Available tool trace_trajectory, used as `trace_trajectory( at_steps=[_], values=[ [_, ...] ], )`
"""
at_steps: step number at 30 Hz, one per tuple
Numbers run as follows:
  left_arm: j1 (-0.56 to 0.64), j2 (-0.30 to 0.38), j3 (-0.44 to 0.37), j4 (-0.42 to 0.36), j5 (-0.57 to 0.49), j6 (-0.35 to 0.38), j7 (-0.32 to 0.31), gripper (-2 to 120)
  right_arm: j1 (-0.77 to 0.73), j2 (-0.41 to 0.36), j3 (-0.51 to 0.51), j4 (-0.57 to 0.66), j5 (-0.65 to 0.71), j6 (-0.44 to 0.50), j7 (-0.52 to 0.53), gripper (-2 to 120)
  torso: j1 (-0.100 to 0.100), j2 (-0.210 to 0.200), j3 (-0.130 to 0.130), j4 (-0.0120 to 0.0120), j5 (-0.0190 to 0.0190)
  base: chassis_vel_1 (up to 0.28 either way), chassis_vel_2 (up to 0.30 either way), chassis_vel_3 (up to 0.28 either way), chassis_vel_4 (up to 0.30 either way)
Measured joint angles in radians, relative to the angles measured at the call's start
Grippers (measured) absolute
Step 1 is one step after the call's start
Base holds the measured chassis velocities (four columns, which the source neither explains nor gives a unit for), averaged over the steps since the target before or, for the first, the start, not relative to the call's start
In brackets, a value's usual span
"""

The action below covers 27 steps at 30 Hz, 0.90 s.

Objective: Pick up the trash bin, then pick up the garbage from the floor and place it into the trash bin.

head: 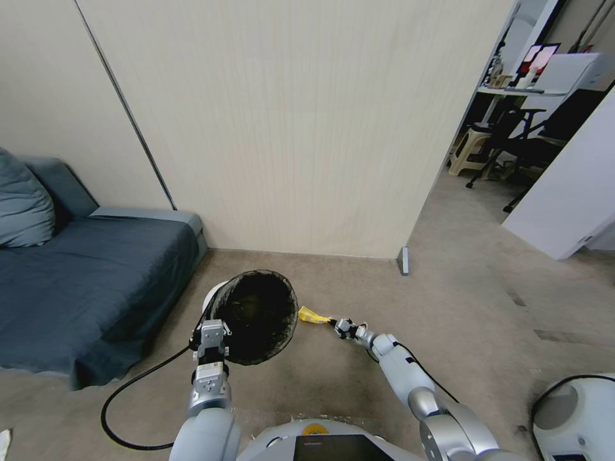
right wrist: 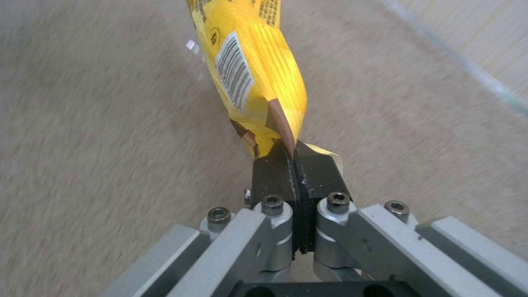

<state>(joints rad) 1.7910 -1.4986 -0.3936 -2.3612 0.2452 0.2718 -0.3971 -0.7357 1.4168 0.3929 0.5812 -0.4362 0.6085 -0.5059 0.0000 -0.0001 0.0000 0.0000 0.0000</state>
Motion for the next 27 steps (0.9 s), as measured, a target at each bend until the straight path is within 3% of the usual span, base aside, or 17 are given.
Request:
trace_trajectory(
  at_steps=[7,11,16,19,20,23,24,27],
  values=[
    [-0.005,0.001,-0.003,0.010,-0.005,0.000,0.002,1,-0.097,-0.009,0.000,0.166,0.122,-0.003,0.010,0,0.000,0.000,0.000,0.0000,0.0000,0.000,0.000,0.000,0.000],
    [-0.009,0.004,-0.011,0.011,-0.015,0.002,0.003,1,-0.201,-0.025,0.020,0.369,0.230,-0.023,0.039,0,0.000,0.000,0.000,0.0000,0.0000,0.000,0.000,0.000,0.000],
    [-0.012,0.005,-0.011,0.017,-0.017,0.003,0.003,1,-0.270,-0.038,0.028,0.525,0.345,-0.053,0.073,0,0.000,0.000,0.000,-0.0002,0.0001,0.000,0.000,0.000,0.000],
    [-0.016,0.006,-0.007,0.023,-0.017,0.003,0.003,1,-0.329,-0.047,0.037,0.697,0.435,-0.087,0.101,0,0.000,0.000,0.000,0.0001,-0.0001,0.000,0.000,0.000,0.000],
    [-0.016,0.006,-0.007,0.023,-0.017,0.003,0.003,1,-0.329,-0.047,0.037,0.697,0.435,-0.087,0.101,0,0.000,0.000,0.000,0.0001,-0.0001,0.000,0.000,0.000,0.000],
    [-0.018,0.006,-0.006,0.026,-0.017,0.003,0.004,1,-0.396,-0.057,0.046,0.873,0.508,-0.119,0.111,0,0.000,0.000,0.000,0.0000,0.0000,0.000,0.000,0.000,0.000],
    [-0.018,0.006,-0.006,0.026,-0.017,0.003,0.004,1,-0.396,-0.057,0.046,0.873,0.508,-0.119,0.111,0,0.000,0.000,0.000,0.0000,0.0000,0.000,0.000,0.000,0.000],
    [-0.020,0.006,-0.005,0.034,-0.018,0.003,0.004,1,-0.470,-0.072,0.038,1.058,0.593,-0.143,0.101,0,0.000,0.000,0.000,-0.0001,0.0000,0.000,0.000,0.000,0.000]
  ],
)
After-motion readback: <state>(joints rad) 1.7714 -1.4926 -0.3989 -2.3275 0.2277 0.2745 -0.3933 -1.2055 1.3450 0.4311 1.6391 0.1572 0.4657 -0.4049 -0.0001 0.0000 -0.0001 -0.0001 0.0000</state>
